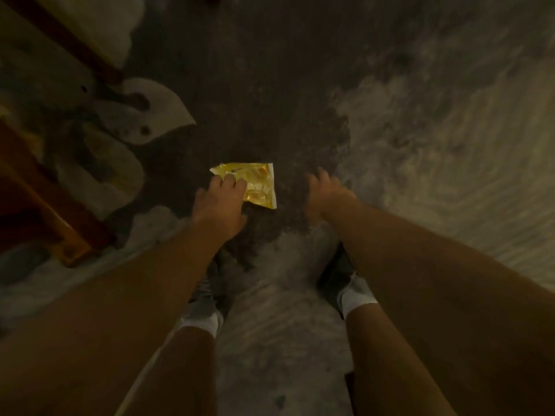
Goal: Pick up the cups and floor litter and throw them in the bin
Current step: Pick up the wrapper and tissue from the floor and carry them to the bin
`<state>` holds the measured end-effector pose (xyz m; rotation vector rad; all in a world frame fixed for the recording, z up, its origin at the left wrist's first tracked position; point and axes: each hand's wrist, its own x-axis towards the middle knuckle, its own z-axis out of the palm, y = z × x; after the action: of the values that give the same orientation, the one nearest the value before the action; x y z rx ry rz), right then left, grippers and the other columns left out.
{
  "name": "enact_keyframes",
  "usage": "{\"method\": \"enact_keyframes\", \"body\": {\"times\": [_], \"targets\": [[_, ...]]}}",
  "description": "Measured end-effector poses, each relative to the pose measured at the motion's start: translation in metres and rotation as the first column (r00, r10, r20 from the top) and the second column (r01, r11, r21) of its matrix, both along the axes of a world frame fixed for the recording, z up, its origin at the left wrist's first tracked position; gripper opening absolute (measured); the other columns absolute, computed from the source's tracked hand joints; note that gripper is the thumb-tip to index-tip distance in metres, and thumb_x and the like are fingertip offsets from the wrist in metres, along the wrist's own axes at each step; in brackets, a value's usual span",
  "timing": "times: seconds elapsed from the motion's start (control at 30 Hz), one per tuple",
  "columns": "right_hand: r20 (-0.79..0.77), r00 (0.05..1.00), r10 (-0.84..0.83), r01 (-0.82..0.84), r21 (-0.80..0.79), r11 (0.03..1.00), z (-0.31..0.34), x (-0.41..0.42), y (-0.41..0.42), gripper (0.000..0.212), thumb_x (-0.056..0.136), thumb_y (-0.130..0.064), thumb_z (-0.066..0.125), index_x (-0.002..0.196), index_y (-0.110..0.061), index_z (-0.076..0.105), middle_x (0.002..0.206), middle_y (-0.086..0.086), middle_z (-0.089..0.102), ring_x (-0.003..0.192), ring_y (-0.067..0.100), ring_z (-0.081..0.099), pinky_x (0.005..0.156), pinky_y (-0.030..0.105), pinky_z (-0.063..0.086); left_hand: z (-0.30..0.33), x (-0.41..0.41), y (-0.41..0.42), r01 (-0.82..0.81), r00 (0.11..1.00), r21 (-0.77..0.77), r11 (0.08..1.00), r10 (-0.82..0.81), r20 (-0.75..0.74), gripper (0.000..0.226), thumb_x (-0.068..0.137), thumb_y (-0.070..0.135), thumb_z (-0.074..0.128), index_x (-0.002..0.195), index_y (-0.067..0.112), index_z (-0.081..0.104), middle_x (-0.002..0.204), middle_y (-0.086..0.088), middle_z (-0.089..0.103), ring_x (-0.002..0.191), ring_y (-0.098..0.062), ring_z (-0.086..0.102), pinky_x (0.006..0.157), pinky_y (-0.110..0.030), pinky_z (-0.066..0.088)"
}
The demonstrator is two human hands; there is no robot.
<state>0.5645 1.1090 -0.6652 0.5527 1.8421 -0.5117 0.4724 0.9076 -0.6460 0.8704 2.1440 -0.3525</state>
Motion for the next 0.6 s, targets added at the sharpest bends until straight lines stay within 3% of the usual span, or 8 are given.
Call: {"method": "enact_keyframes", "body": {"times": [0.13,0.3,0.43,0.53,0.6], "targets": [[-0.039,0.997,0.068,-0.066,0.064,0.996,-0.059,0.013,0.004,0.089,0.096,-0.016,0.052,0.157,-0.028,-0.012,0.164,-0.002,-0.024,0.152,0.029,-0.01,0.112,0.055,0.031,-0.057,0.003,0.002,0.004,0.999,-0.03,1.0,-0.005,-0.034,0.092,0.066,0.049,0.083,0.138,0.021,0.032,0.142,-0.012,0.036,0.127,-0.032,0.039,0.089,-0.051,0.048],[-0.143,0.986,0.087,-0.067,0.136,0.988,-0.093,0.041,-0.009,0.096,0.094,-0.018,0.056,0.155,-0.028,-0.018,0.163,0.0,-0.029,0.151,0.032,-0.016,0.118,0.053,0.025,-0.091,0.004,-0.006,-0.043,0.999,0.099,0.994,0.044,-0.008,0.057,0.083,0.009,0.068,0.134,0.012,0.041,0.137,-0.016,0.045,0.124,-0.034,0.044,0.093,-0.046,0.05],[-0.16,0.986,0.04,-0.015,0.155,0.988,-0.099,0.041,-0.018,0.1,0.091,-0.02,0.061,0.155,-0.029,-0.015,0.163,-0.001,-0.026,0.15,0.032,-0.017,0.114,0.053,0.029,-0.081,-0.002,-0.01,-0.302,0.953,0.253,0.919,0.297,0.059,0.035,0.086,0.004,0.059,0.12,0.011,0.056,0.122,-0.016,0.057,0.113,-0.035,0.052,0.093,-0.048,0.047],[-0.059,0.998,0.027,-0.02,0.109,0.994,-0.09,0.025,-0.007,0.096,0.09,-0.017,0.062,0.157,-0.029,-0.005,0.165,-0.004,-0.019,0.152,0.031,-0.008,0.109,0.053,0.039,-0.045,-0.006,-0.004,-0.421,0.905,0.265,0.867,0.422,0.057,0.035,0.083,0.01,0.065,0.117,0.013,0.06,0.116,-0.014,0.059,0.109,-0.034,0.055,0.091,-0.043,0.045],[0.083,0.996,0.033,-0.03,-0.03,0.999,-0.07,-0.007,0.013,0.074,0.089,-0.013,0.06,0.155,-0.017,0.026,0.166,0.008,0.009,0.148,0.036,0.022,0.106,0.053,0.042,-0.008,-0.008,0.004,-0.465,0.883,0.26,0.846,0.466,0.062,0.035,0.081,0.014,0.068,0.116,0.015,0.061,0.114,-0.012,0.061,0.107,-0.032,0.057,0.09,-0.04,0.045]]}}
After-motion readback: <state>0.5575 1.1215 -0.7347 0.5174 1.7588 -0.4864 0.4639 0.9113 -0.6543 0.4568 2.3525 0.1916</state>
